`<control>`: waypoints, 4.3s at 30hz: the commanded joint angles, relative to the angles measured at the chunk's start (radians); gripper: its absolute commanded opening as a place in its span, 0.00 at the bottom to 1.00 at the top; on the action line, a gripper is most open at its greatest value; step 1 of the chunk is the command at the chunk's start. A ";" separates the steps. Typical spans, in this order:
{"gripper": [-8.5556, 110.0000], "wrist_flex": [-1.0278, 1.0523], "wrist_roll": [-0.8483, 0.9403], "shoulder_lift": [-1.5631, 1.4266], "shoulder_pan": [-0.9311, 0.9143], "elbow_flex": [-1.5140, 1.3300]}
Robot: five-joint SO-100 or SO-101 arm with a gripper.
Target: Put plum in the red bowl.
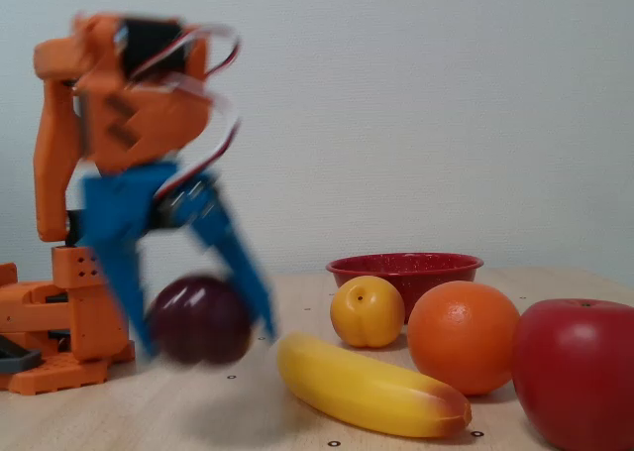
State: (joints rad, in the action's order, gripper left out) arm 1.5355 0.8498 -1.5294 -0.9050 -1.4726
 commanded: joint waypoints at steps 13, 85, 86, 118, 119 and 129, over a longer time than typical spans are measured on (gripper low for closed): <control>0.07 0.117 -0.351 -0.245 0.439 0.333; 0.46 -0.262 -0.877 0.318 1.408 0.597; 0.46 -0.261 -0.877 0.310 1.405 0.597; 0.07 -0.074 -0.927 -0.060 1.221 0.577; 0.07 -0.066 -0.920 -0.074 1.215 0.571; 0.07 0.029 -0.884 -0.308 1.115 0.403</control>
State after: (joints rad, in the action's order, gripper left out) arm 1.5570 -0.0598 -1.6981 0.2270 -1.0922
